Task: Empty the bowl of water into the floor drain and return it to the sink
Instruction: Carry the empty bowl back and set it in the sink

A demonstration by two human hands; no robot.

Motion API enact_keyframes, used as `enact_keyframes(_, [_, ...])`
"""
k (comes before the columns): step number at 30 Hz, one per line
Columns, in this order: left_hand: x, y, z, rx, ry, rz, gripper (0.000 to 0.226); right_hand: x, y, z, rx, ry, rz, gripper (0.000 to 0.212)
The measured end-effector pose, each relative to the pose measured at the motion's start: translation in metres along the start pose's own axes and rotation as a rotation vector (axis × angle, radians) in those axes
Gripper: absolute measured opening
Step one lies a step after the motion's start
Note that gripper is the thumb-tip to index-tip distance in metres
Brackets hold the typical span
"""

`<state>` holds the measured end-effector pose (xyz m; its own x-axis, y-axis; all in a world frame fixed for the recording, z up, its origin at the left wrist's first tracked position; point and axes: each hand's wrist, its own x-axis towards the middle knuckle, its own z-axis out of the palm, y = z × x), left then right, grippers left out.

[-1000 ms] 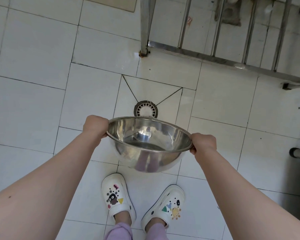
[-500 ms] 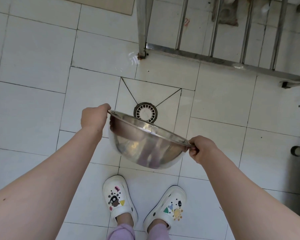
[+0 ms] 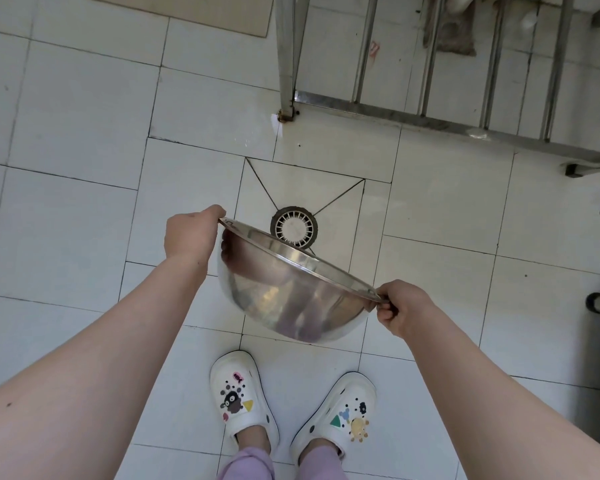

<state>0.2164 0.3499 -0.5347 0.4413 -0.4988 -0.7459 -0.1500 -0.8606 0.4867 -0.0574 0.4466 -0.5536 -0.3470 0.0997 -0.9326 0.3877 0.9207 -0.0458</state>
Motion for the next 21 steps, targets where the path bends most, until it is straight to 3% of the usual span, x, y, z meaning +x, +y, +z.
enact_keyframes(11, [-0.009,-0.015,-0.011,0.136,-0.009,0.009,0.009,-0.010,0.005,-0.006,-0.214,0.127,-0.220,0.028])
enact_keyframes(21, [-0.038,-0.031,-0.019,0.225,-0.068,0.111,0.017,-0.045,0.017,-0.025,-0.319,0.224,-0.669,0.029])
